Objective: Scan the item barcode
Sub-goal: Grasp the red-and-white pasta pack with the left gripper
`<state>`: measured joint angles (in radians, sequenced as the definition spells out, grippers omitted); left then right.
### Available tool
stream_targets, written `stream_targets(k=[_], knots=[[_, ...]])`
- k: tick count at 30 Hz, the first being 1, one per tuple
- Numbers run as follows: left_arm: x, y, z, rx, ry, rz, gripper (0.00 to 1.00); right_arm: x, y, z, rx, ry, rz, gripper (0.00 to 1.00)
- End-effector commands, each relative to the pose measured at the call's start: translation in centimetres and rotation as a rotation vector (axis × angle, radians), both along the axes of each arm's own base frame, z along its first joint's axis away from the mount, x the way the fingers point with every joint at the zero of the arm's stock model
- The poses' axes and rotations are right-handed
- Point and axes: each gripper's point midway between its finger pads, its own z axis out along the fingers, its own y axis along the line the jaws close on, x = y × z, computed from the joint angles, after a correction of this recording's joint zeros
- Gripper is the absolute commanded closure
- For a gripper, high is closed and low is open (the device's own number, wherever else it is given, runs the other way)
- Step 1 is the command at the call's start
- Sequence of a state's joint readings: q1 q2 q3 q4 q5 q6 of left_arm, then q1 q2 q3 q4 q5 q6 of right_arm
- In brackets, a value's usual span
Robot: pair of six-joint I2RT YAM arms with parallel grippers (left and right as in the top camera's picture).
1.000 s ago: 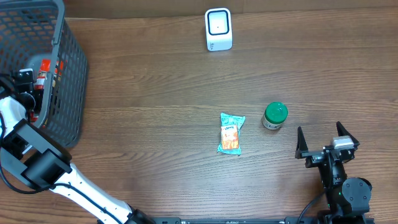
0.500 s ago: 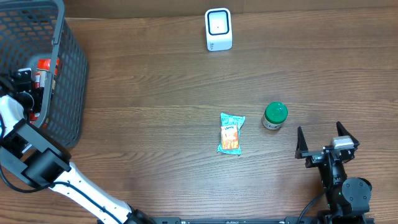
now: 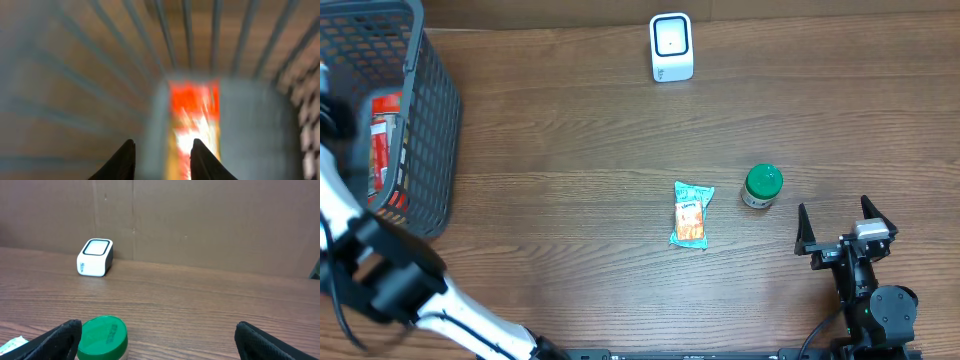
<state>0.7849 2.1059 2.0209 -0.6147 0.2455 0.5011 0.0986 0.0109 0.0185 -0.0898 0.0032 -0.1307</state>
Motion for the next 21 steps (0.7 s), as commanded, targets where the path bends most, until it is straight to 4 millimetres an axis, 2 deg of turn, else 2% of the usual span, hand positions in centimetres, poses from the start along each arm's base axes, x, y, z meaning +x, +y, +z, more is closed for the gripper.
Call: stream_targets(k=[1, 3, 5, 6, 8, 11, 16, 18, 19, 21], knots=[[-2.5, -3.3, 17.6, 0.196, -0.286, 0.021, 0.71, 0.0, 0.0, -0.2, -0.001, -0.004, 0.001, 0.0], [-3.7, -4.4, 20.5, 0.214, -0.341, 0.033, 0.68, 0.0, 0.0, -0.2, -0.001, -0.004, 0.001, 0.0], [-4.6, -5.2, 22.2, 0.235, -0.362, 0.032, 0.66, 0.0, 0.0, -0.2, -0.001, -0.003, 0.001, 0.0], [-4.9, -5.5, 22.4, 0.228, -0.364, 0.035, 0.66, 0.0, 0.0, -0.2, -0.001, -0.003, 0.001, 0.0], [-5.2, -5.6, 21.6, 0.19, -0.344, 0.047, 0.66, 0.0, 0.0, -0.2, -0.001, -0.003, 0.001, 0.0], [-5.0, -5.3, 18.3, 0.123, -0.273, 0.053, 0.67, 0.0, 0.0, -0.2, -0.001, -0.004, 0.001, 0.0], [-3.7, -4.2, 10.8, -0.008, -0.136, 0.06, 0.65, 0.0, 0.0, -0.2, -0.001, -0.003, 0.001, 0.0], [-3.1, -3.7, 7.7, -0.056, -0.085, 0.063, 0.49, 0.0, 0.0, -0.2, -0.001, -0.003, 0.001, 0.0], [-2.7, -3.2, 5.4, -0.088, -0.05, 0.065, 0.33, 0.0, 0.0, -0.2, -0.001, -0.004, 0.001, 0.0], [-2.2, -2.7, 2.6, -0.128, -0.008, 0.068, 0.14, 0.0, 0.0, -0.2, -0.001, -0.003, 0.001, 0.0]])
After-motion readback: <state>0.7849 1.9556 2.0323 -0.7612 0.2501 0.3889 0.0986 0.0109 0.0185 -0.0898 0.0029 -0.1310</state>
